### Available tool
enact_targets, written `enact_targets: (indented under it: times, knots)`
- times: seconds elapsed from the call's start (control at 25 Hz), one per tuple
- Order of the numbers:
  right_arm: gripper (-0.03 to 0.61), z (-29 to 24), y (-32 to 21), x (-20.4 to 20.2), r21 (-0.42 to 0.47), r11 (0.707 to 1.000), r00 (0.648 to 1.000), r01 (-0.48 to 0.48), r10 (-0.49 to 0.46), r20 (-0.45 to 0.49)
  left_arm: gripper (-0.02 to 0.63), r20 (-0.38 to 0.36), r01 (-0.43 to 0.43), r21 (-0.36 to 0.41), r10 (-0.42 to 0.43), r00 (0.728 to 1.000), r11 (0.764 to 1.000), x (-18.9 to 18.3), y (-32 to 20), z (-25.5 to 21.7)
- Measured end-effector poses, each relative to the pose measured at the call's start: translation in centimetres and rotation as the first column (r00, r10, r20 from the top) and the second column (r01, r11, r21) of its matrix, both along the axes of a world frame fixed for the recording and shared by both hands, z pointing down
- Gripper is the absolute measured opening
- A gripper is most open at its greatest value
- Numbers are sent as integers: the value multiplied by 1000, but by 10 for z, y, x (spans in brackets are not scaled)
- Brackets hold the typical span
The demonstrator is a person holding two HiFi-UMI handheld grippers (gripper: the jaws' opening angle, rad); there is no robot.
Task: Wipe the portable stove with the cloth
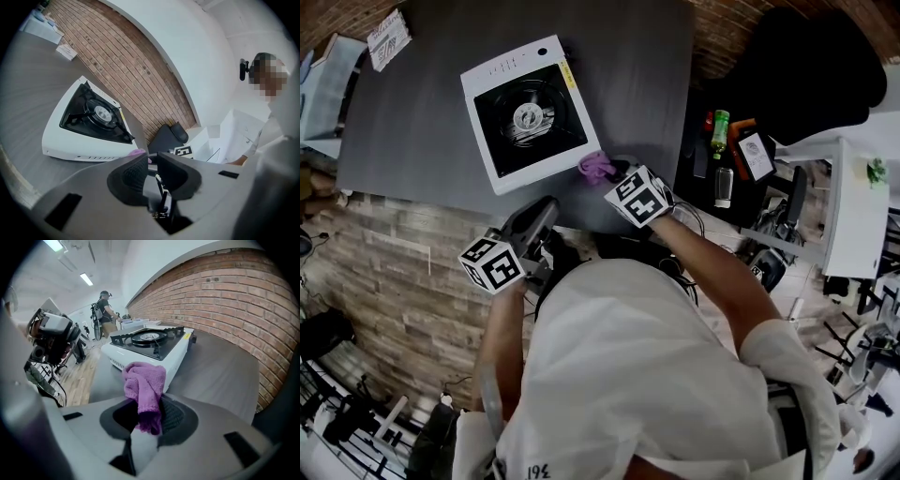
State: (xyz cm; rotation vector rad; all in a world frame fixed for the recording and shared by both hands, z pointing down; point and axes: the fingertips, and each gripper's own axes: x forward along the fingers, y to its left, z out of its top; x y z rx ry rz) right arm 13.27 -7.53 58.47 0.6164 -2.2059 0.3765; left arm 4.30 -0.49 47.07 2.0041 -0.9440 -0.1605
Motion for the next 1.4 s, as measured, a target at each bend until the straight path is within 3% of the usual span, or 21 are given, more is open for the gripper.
enact_targets:
  times: [0.44,0.68,0.84,1.12,1.4]
  knots:
    - [104,-3,-17,43,25,1000,1000,-11,11,-14,66,26,61,-4,-61,998,998,12,-6,-3]
    - [103,-5,-48,80,55,989,988,-139,142,-61,66,13,65,2,-65,998,998,3,-4,-1]
    - [103,-20,-67,84,99,976,975,-192,201,-92,66,-12,44,11,-44,999,999,-18,-10,5]
    - [103,-61,-86,56,210,942,944,-261,295,-151,66,-60,-58,48,61,996,997,-76,-20,-2]
    - [103,-110,-109,-31,323,918,938,-231,298,-178,66,-87,-111,84,118,989,990,-154,-34,-4]
